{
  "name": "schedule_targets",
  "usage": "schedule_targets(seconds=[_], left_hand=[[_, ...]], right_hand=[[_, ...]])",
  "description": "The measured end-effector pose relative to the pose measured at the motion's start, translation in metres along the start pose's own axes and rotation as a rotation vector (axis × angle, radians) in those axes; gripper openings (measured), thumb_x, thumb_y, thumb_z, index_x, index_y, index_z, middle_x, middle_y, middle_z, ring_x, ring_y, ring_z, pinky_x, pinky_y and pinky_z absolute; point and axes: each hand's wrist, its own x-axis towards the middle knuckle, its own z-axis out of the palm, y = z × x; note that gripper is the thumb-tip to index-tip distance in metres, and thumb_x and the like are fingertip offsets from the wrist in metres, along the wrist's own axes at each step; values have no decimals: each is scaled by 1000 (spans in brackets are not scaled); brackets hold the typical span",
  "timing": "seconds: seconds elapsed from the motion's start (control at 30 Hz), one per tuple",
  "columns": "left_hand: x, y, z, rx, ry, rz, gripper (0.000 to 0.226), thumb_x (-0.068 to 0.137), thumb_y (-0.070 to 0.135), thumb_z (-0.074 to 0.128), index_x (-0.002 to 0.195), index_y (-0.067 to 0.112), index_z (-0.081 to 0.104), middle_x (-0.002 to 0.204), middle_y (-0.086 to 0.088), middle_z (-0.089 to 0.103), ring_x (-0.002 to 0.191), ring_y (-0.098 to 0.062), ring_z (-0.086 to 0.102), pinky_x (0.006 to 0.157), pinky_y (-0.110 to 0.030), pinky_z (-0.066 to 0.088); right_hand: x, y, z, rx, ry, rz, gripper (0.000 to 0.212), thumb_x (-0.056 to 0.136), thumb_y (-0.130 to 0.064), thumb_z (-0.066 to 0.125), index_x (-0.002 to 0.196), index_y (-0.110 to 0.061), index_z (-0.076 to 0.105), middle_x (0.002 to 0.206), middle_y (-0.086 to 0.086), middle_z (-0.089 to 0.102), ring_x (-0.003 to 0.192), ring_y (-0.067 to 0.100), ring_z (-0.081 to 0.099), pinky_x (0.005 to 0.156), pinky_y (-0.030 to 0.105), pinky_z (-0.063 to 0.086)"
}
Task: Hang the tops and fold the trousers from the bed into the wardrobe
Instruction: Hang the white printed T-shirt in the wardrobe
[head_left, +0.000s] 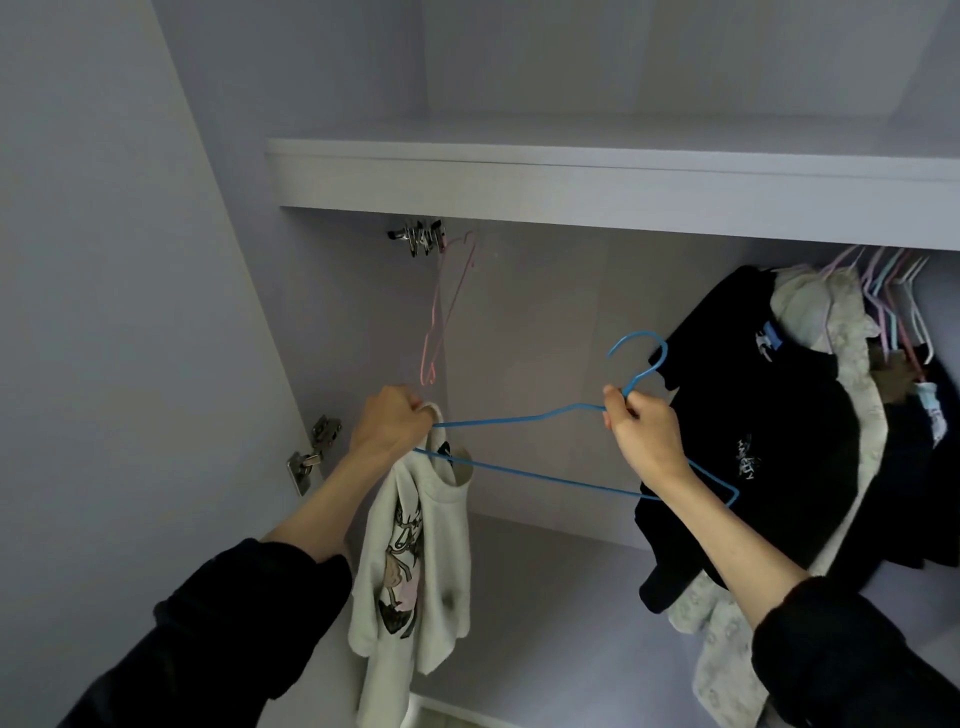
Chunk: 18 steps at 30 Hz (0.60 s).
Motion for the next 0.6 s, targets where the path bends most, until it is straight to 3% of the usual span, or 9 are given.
schedule_targets(seconds=[0.07, 0.17, 0.37, 0.47, 0.6], left_hand=[[0, -3, -4, 0, 53, 8, 16, 86, 10, 53, 82, -1, 62, 71, -10, 58, 70, -25, 53, 65, -34, 44], [-1, -5, -7, 15, 98, 31, 15, 85, 9, 53, 82, -2, 62, 71, -11, 59, 71, -26, 54, 67, -36, 46], [-6, 6, -7, 93, 46, 44, 12, 81, 11, 56, 76, 2, 62, 71, -10, 60, 71, -27, 57, 60, -32, 44], [-13, 16, -6, 155, 24, 65, 11, 79, 12, 58, 69, 8, 60, 62, -3, 52, 69, -27, 53, 56, -29, 37], [-21, 37, -3, 163, 6, 121, 13, 80, 15, 57, 71, 8, 64, 73, -11, 60, 75, -31, 56, 61, -30, 40]], right_hand=[[3, -1, 1, -20, 26, -40, 46, 95, -24, 49, 65, 11, 49, 67, 26, 56, 60, 30, 47, 60, 33, 36], [8, -1, 0, -63, 47, -79, 45, 95, -23, 49, 56, -2, 43, 59, 16, 52, 60, 27, 47, 60, 32, 35], [9, -9, 4, -120, 24, -163, 47, 95, -27, 50, 65, 9, 52, 65, 23, 57, 63, 35, 53, 62, 39, 42], [6, -11, 9, -158, -9, -218, 48, 95, -27, 49, 65, 10, 53, 64, 22, 56, 61, 34, 52, 59, 39, 41], [5, -18, 22, -227, -25, -287, 48, 94, -27, 52, 65, 10, 56, 63, 20, 58, 64, 30, 55, 59, 37, 38]])
